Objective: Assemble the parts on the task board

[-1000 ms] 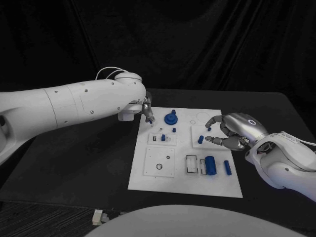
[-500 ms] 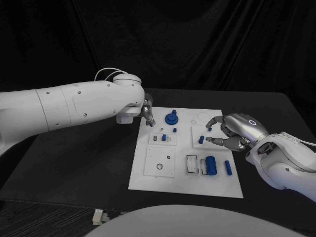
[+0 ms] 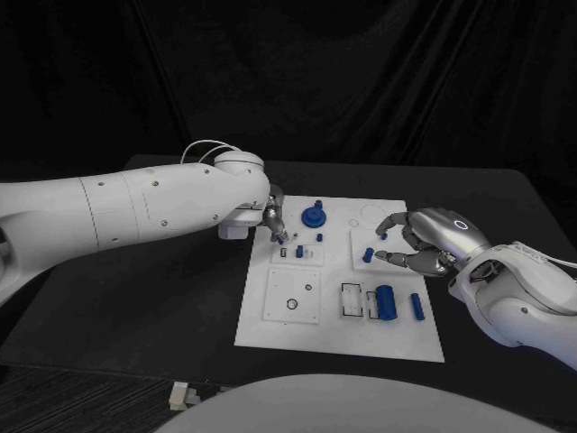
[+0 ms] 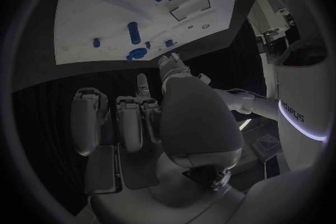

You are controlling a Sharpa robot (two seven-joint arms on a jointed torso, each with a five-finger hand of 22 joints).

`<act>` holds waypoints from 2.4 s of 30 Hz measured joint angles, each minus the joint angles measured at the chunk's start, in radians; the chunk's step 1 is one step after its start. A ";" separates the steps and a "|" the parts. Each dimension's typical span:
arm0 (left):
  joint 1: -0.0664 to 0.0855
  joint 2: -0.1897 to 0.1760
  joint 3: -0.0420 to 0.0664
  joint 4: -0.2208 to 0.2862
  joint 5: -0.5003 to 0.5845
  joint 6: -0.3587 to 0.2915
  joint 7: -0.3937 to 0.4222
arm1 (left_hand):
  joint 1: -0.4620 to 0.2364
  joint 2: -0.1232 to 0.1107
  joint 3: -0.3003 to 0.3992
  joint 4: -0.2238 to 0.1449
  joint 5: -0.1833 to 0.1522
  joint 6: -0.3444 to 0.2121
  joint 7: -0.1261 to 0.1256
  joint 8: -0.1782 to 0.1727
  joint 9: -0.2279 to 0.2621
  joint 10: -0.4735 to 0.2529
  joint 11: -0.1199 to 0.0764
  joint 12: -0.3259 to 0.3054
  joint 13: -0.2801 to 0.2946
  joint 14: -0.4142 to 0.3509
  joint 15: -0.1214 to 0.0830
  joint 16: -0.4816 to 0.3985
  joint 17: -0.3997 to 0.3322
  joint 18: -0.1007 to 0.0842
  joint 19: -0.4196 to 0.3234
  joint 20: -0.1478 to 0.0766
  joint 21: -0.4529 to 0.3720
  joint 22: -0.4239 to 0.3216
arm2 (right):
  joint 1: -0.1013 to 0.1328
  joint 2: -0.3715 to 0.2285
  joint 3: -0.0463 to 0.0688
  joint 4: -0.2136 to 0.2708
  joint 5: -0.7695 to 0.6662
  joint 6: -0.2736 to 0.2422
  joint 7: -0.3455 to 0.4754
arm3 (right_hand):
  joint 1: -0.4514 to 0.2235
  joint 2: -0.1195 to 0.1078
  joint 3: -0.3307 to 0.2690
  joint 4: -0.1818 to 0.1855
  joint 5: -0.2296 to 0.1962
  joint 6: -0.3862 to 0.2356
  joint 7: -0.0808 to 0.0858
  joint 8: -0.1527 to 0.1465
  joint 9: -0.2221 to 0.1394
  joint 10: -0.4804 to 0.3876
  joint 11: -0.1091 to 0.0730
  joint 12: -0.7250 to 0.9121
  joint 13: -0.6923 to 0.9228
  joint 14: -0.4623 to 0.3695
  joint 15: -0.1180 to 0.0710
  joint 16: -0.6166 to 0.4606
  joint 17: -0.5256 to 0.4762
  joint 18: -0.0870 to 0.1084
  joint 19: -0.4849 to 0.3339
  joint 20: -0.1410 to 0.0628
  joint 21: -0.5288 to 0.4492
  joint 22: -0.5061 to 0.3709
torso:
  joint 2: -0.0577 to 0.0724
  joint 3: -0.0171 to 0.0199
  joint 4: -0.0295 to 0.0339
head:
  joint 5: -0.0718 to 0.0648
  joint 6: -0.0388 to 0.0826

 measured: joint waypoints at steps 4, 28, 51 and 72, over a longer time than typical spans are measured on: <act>-0.008 0.003 0.000 -0.002 0.000 -0.006 0.000 | 0.000 0.000 0.001 0.001 0.000 0.000 0.000 0.000 0.000 0.000 0.000 -0.004 0.000 0.000 0.000 -0.004 0.000 0.000 0.000 0.000 0.000 0.000 | -0.001 0.001 0.000 0.000 0.000 0.000 0.000 | 0.000 0.000 0.000 0.000 0.000 0.000 0.000 0.000 0.000 0.000 0.000 0.000 0.000 0.000 0.000 0.000 0.000 0.000 0.000 0.000 0.000 0.000 | 0.000 0.0000 0.0000 | 0.003 0.000; -0.026 -0.005 0.000 0.016 0.000 -0.013 -0.001 | -0.008 0.000 0.003 0.003 -0.002 0.000 0.000 -0.001 -0.001 0.000 0.000 -0.015 0.000 0.000 0.000 -0.012 0.000 0.000 0.000 0.000 0.000 0.000 | -0.002 0.004 0.000 -0.003 0.002 0.000 0.000 | 0.000 0.000 0.000 0.000 0.000 0.000 0.000 0.000 -0.001 0.000 0.000 0.000 0.000 0.000 0.000 0.000 0.001 0.000 0.000 0.000 -0.004 0.000 | 0.000 0.0000 -0.0006 | 0.005 0.000; -0.039 0.003 0.001 0.000 0.000 0.007 -0.002 | -0.020 -0.002 0.007 0.001 -0.009 0.018 -0.014 -0.005 -0.001 0.000 0.000 -0.028 0.000 0.000 0.000 -0.024 0.000 0.000 0.000 0.000 -0.004 0.000 | -0.002 0.007 0.000 -0.004 0.005 0.002 0.000 | 0.000 0.000 0.000 0.000 0.000 0.000 0.000 0.000 -0.002 0.000 0.000 -0.004 0.001 0.000 0.000 0.000 0.001 0.000 0.000 0.000 -0.004 -0.001 | 0.000 0.0000 -0.0008 | 0.006 0.000; -0.046 0.012 0.005 -0.014 0.000 0.010 0.000 | -0.071 0.011 0.001 0.007 -0.138 0.041 -0.030 -0.027 -0.004 0.000 0.000 -0.039 0.000 0.000 0.000 -0.035 0.000 0.000 0.000 0.000 -0.014 0.000 | -0.002 0.010 0.000 -0.004 0.007 0.003 0.000 | 0.000 0.000 -0.003 0.003 0.000 0.004 0.004 0.000 -0.003 0.000 0.000 -0.004 0.000 0.000 0.000 0.000 0.000 0.000 0.000 0.000 -0.004 0.000 | 0.000 -0.0002 -0.0004 | 0.006 0.000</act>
